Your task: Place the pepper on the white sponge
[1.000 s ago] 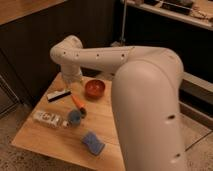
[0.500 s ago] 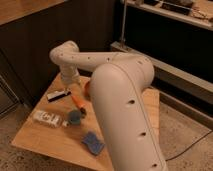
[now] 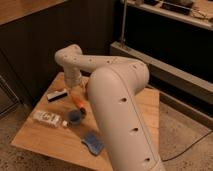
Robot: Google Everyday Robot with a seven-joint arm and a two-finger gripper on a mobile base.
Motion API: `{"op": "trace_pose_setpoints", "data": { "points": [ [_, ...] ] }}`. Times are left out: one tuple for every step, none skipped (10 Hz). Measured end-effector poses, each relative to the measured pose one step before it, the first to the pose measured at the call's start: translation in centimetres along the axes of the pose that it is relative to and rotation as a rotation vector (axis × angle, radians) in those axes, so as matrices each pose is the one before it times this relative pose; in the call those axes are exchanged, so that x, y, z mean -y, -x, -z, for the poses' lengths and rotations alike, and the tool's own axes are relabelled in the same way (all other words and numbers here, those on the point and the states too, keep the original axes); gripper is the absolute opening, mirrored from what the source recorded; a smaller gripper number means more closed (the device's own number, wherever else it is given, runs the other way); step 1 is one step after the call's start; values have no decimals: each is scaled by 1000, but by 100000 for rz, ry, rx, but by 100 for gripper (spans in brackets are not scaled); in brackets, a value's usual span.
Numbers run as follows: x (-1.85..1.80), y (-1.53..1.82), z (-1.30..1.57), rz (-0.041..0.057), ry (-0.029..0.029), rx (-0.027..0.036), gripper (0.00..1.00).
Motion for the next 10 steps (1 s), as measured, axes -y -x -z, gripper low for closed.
{"op": "trace_pose_setpoints", "data": {
  "points": [
    [95,-290,-356,485,-71,-1511,65],
    [-22,-142,-199,374,158,-858,65],
    [-140,-126,-221,472,440,-880,65],
    [-146,-94,-141,309,466,-475,65],
    [-366,-158,-206,494,995,-619,65],
    [-283,-171,-208,337,865,-526,65],
    [-40,-314,-398,203,125,-860,65],
    [-22,-327,-461,256,-68,-943,65],
    [-160,-521,-807,641,-377,-1656,65],
    [-149,-393,-713,391,-536,-1401,65]
  ]
}}
